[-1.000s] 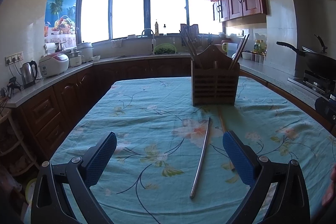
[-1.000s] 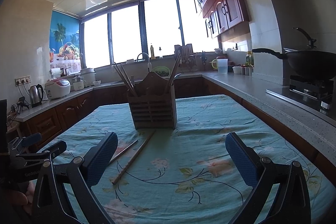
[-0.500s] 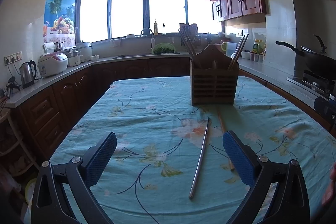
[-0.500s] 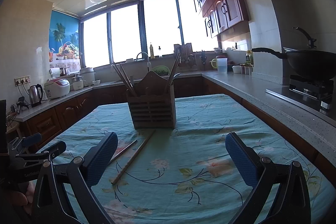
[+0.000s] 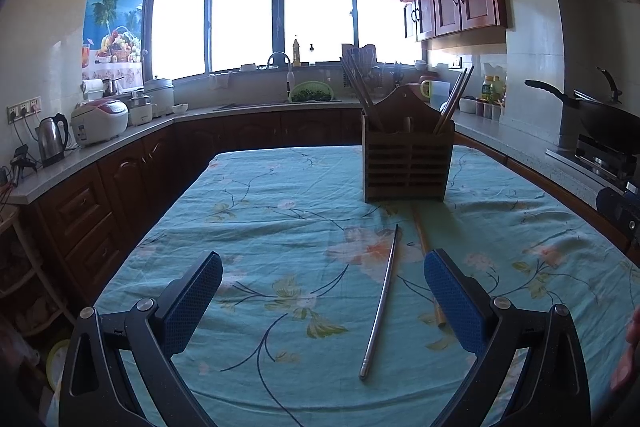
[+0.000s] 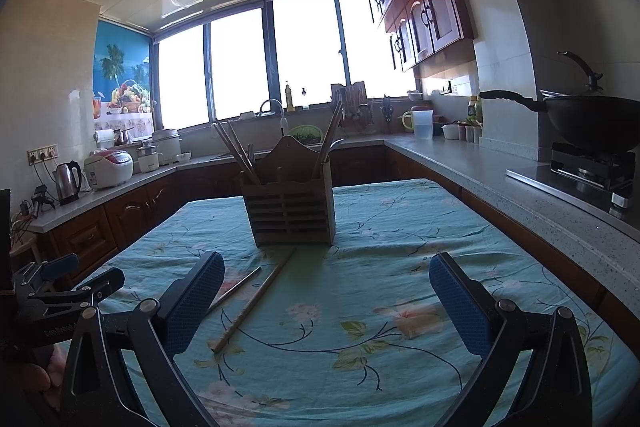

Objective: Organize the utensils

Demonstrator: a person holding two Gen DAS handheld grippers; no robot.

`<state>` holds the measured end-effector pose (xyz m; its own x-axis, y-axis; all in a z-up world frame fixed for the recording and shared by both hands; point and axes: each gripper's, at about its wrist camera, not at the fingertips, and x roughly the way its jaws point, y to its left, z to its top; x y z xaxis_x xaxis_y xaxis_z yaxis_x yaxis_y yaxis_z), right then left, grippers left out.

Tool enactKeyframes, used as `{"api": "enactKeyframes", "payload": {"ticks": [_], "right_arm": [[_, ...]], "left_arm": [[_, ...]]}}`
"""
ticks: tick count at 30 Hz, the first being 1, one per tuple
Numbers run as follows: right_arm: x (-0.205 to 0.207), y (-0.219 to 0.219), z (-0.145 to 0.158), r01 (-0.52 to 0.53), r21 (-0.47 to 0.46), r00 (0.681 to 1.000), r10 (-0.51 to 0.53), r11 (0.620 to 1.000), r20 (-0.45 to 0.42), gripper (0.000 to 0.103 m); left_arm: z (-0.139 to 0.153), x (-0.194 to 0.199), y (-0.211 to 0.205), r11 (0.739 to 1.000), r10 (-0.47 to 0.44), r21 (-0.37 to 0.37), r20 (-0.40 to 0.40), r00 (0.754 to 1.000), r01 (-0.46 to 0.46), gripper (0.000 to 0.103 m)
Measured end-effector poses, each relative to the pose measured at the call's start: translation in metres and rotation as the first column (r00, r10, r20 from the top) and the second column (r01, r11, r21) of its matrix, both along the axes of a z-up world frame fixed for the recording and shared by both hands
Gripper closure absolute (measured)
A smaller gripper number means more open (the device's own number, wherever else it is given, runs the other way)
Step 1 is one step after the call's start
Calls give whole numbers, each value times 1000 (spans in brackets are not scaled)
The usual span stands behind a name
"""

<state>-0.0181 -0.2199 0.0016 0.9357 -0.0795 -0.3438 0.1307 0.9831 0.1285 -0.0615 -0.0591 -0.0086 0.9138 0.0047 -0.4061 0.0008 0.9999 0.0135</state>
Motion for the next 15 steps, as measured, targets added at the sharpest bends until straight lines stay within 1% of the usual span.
{"api": "enactKeyframes", "payload": {"ticks": [15], "right_arm": [[14, -3, -2, 8, 7, 999, -7, 1000, -45, 0]], "left_arm": [[7, 13, -2, 1000, -15, -25, -21, 1000, 15, 1]]}}
